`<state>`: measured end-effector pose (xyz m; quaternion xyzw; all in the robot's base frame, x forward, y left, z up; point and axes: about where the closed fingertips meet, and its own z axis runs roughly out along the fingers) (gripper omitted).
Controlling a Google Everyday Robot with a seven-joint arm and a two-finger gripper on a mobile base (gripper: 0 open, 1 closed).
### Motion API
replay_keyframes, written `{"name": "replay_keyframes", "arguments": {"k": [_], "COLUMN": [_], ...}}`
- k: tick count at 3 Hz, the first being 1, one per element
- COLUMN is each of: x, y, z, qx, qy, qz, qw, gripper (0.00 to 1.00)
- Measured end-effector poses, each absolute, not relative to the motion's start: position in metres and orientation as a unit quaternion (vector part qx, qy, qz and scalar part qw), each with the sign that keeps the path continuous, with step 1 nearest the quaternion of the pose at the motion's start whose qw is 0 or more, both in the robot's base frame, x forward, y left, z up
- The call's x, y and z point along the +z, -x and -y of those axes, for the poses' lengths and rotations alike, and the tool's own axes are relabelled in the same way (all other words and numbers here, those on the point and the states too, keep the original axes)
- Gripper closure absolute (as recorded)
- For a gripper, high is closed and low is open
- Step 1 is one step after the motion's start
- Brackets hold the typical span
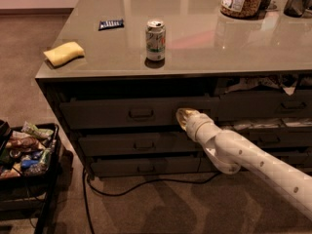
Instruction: Close top drawer
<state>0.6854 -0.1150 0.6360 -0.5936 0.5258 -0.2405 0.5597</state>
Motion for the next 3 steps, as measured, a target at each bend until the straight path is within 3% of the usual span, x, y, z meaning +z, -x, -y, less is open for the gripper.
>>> {"name": "replay_keyframes", "arguments": {"k": [3], "x": [0.6337], "y": [-0.6975], "z": [0.1112], "qx": [-0.245], "qy": [0.6], "qz": [-0.516], "qw": [0.561], "gripper": [1.0]}}
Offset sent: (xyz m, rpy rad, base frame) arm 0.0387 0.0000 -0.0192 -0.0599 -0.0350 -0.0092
